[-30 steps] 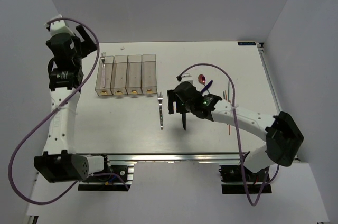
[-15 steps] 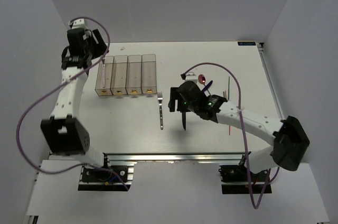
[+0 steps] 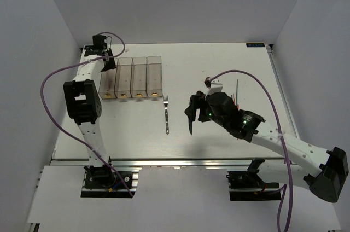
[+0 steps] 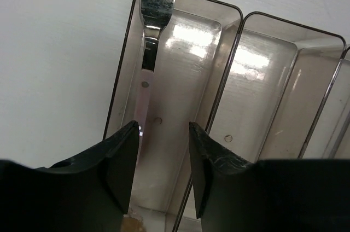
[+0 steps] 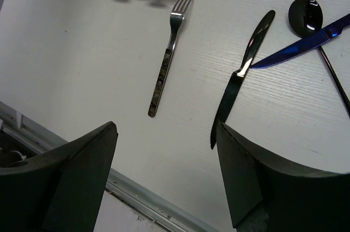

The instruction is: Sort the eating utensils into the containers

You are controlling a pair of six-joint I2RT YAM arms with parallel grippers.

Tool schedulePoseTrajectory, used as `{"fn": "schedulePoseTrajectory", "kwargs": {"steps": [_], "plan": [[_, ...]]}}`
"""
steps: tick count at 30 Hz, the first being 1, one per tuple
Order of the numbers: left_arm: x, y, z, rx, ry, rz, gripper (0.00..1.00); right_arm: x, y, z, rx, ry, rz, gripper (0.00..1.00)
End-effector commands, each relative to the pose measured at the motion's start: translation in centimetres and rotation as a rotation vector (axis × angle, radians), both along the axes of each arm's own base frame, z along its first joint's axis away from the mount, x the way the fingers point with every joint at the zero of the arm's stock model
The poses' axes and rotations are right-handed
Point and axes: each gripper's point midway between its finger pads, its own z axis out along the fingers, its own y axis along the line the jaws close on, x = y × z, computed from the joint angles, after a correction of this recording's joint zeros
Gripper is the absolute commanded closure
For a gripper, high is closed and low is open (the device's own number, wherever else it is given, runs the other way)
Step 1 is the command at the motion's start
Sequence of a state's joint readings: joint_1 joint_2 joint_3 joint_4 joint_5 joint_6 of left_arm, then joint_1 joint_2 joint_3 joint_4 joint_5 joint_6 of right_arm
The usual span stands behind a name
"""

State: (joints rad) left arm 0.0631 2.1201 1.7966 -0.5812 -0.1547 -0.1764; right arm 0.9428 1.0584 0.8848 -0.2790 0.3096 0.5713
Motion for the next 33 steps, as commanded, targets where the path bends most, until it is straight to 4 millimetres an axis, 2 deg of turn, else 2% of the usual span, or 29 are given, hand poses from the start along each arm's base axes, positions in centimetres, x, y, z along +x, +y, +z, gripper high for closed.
{"fn": "schedulePoseTrajectory", "kwargs": {"steps": [1, 7, 12, 24, 33], "plan": [[0.8, -0.1, 2.8, 0.073, -0.049, -0.024, 0.48, -0.1, 0.2, 0.2, 0.002, -0.037, 0.039, 0.22], [0.4, -0.1, 0.3, 0.127, 0.011, -0.011, 0.48, -0.1, 0.4, -0.4, -0.017, -0.047, 0.067, 0.21], [-0.1, 1.1, -0.2, 0.198, 0.032, 0.024, 0.49, -0.4, 0.7, -0.6, -0.018, -0.048, 0.092, 0.21], [0.4, 1.3, -2.7, 0.218, 0.078, -0.004, 0.54, -0.4, 1.2, -0.8, -0.02, -0.053, 0.118, 0.21], [0.0, 2.0, -3.7, 0.253, 0.106, 0.015, 0.57, -0.3, 1.5, -1.5, -0.033, -0.045, 0.138, 0.21]]}}
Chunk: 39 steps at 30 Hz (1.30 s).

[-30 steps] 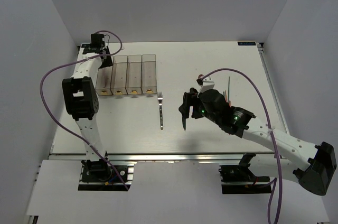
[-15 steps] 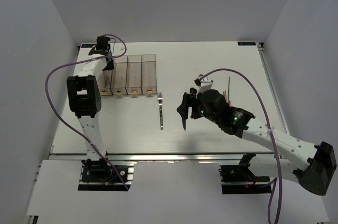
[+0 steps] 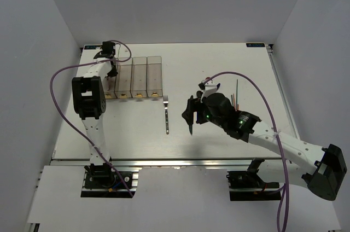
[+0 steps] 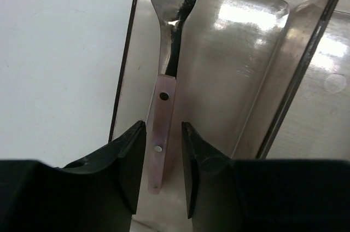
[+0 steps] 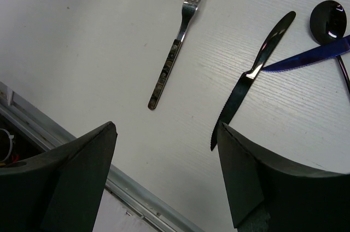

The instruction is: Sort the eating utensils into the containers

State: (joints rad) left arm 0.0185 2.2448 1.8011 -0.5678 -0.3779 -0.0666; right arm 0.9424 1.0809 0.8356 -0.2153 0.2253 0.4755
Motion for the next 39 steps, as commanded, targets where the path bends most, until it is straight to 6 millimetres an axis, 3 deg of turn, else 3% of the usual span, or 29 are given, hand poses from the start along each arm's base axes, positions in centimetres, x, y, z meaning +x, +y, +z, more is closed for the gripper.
{"fn": "schedulePoseTrajectory", "kwargs": {"steps": [1, 9, 15, 19, 24, 25, 28, 29, 32, 39], "plan": [[0.6, 0.2, 1.5, 0.016, -0.036, 0.002, 0.58, 0.3, 0.6, 0.3, 0.014, -0.028, 0.023, 0.21], [0.2, -0.1, 0.8, 0.01, -0.019, -0.009, 0.67, 0.4, 1.0, 0.5, 0.02, -0.029, 0.032, 0.2], [0.0, 0.3, 0.8, 0.035, -0.009, -0.025, 0.83, 0.3, 1.1, 0.7, 0.03, -0.027, 0.038, 0.2], [-0.1, 0.2, 1.3, 0.036, -0.006, -0.031, 1.0, 0.3, 1.1, 0.9, 0.035, -0.03, 0.036, 0.2], [0.0, -0.3, 4.3, 0.022, -0.056, -0.059, 1.0, 0.3, 1.2, 1.0, 0.032, -0.03, 0.04, 0.2], [0.1, -0.4, 6.1, 0.015, -0.095, -0.065, 1.0, 0.3, 1.2, 1.1, 0.032, -0.031, 0.039, 0.2], [-0.4, -0.5, 8.3, 0.017, -0.142, -0.067, 1.0, 0.3, 1.6, 1.2, 0.036, -0.026, 0.048, 0.2], [-0.6, -0.6, 10.0, 0.011, -0.179, -0.073, 1.0, 0.3, 1.7, 1.1, 0.037, -0.023, 0.052, 0.2], [-1.3, -1.2, 11.8, 0.004, -0.204, -0.127, 1.0, 0.3, 1.9, 1.1, 0.038, -0.019, 0.058, 0.2], [-3.1, -2.1, 11.6, -0.036, -0.212, -0.156, 1.0, 0.3, 1.3, 1.2, 0.015, -0.024, 0.051, 0.2]]}}
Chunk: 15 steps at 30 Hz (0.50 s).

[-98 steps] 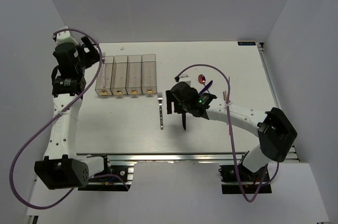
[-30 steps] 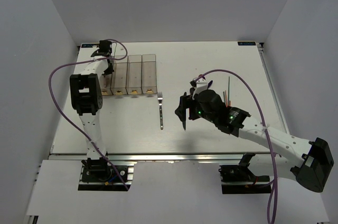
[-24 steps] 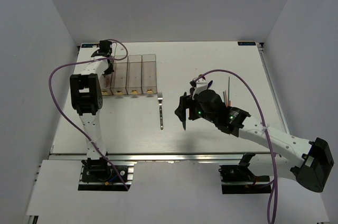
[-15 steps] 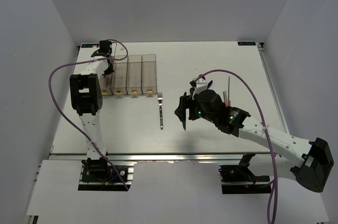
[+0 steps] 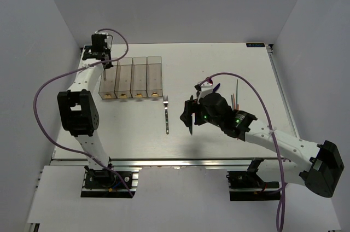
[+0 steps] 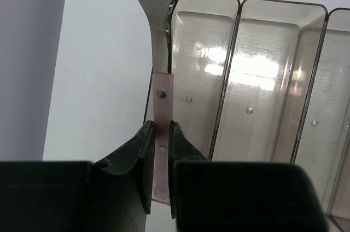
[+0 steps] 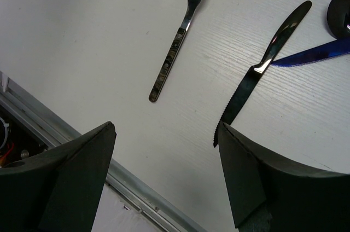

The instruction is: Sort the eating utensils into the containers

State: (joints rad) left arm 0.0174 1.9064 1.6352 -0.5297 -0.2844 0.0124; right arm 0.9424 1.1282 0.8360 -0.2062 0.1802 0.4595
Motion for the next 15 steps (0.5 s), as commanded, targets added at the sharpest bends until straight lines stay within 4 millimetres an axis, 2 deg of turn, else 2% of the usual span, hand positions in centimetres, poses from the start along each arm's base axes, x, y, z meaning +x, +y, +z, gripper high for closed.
{"fn": "schedulePoseTrajectory", "kwargs": {"steps": [1, 5, 10, 15], "plan": [[-0.7, -0.7, 0.1, -0.01, -0.015, -0.036, 1.0, 0.5, 0.4, 2.6, 0.045, -0.054, 0.005, 0.2], [-0.3, -0.6, -0.8, -0.018, -0.02, -0.019, 1.0, 0.2, -0.1, 2.5, 0.047, -0.055, 0.003, 0.2], [0.3, -1.8, -3.5, -0.094, 0.015, -0.027, 1.0, -0.2, -0.7, 2.0, 0.042, -0.049, -0.007, 0.2], [-0.4, -1.5, -4.7, -0.094, 0.05, -0.002, 1.0, -0.1, -1.0, 1.7, 0.031, -0.05, -0.013, 0.2]]}}
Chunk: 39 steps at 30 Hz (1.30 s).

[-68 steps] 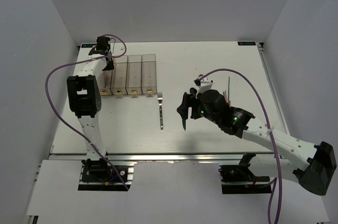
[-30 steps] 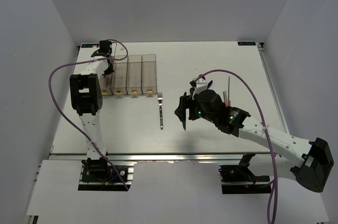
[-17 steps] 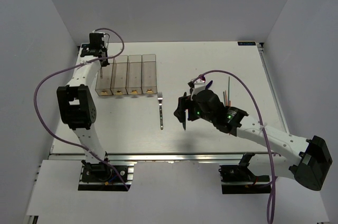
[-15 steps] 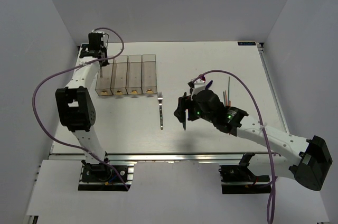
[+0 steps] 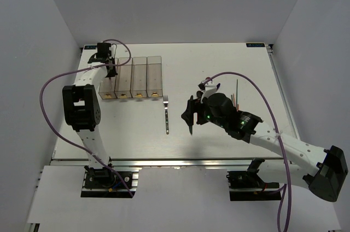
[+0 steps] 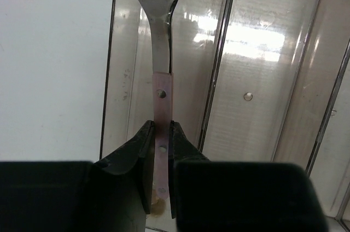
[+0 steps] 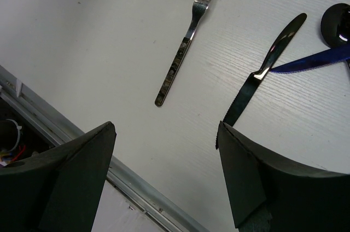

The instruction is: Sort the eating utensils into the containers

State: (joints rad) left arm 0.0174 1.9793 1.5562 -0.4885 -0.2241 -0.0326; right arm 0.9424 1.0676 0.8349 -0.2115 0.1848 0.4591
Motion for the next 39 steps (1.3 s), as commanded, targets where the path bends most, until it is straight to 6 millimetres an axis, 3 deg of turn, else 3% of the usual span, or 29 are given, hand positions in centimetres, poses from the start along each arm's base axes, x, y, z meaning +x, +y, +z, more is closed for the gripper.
{"fn": "schedulePoseTrajectory", "kwargs": {"steps": [1, 12, 21, 25, 27, 28, 30, 36, 39], "plan": [[0.1, -0.3, 1.5, -0.014, -0.047, 0.015, 1.0, 0.1, -0.4, -0.1, -0.009, -0.017, -0.009, 0.2], [-1.3, -0.8, -0.1, -0.06, 0.023, 0.038, 1.0, 0.1, 0.0, -0.2, -0.004, -0.008, 0.003, 0.2], [-2.2, -0.2, -1.8, -0.033, 0.097, 0.064, 1.0, 0.1, 0.0, -0.3, -0.003, -0.004, 0.003, 0.2], [-2.3, -0.2, -2.0, -0.031, 0.103, 0.064, 0.87, 0.0, 0.1, -0.3, -0.001, -0.002, 0.003, 0.19], [-2.4, -0.2, -2.1, -0.031, 0.107, 0.064, 0.71, 0.0, 0.1, -0.5, -0.004, 0.001, 0.003, 0.19], [-2.3, -1.7, -2.1, -0.027, 0.11, 0.034, 0.65, 0.1, 0.0, -0.4, -0.004, -0.001, 0.0, 0.19], [-2.3, -1.6, -1.9, -0.018, 0.11, 0.041, 0.48, 0.1, 0.1, -0.3, -0.001, 0.0, 0.002, 0.18], [-1.9, -1.3, -0.2, -0.01, 0.064, 0.063, 0.3, 0.3, 0.2, -0.5, -0.004, -0.002, -0.004, 0.17], [-1.6, -1.2, 0.7, -0.012, 0.044, 0.074, 0.29, 1.0, 0.4, -1.4, -0.027, 0.004, -0.029, 0.17]]}}
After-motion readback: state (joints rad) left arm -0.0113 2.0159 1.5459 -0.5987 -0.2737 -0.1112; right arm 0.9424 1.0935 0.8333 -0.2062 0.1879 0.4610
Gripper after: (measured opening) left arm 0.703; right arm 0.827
